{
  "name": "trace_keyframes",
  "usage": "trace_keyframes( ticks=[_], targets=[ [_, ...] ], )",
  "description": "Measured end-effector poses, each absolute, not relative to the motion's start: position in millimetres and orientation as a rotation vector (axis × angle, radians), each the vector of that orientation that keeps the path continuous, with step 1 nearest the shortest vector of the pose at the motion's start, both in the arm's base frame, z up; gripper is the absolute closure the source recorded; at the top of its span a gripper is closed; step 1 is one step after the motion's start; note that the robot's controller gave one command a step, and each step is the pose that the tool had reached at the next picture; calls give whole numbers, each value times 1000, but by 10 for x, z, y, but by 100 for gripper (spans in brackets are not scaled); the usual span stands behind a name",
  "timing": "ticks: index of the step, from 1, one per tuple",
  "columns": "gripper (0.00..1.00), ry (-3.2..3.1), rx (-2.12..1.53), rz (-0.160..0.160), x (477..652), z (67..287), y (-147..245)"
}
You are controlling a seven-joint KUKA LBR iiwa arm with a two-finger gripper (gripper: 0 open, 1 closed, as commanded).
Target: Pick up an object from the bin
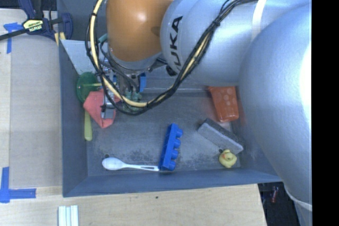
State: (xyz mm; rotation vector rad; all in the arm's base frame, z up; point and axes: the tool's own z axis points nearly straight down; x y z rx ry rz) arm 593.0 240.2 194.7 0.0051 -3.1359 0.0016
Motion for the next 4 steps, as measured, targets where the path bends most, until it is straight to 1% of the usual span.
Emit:
trace_keyframes(
  ticks=[1,2,3,4],
  targets=[
    [0,-3144,0,-2,5952,1999,2391],
    [0,-3147,88,-4,6126,884,2450],
    [0,-3153,-50,-8,6085,1066,2407],
    [0,-3147,11,-5,6140,999,2063]
  ],
)
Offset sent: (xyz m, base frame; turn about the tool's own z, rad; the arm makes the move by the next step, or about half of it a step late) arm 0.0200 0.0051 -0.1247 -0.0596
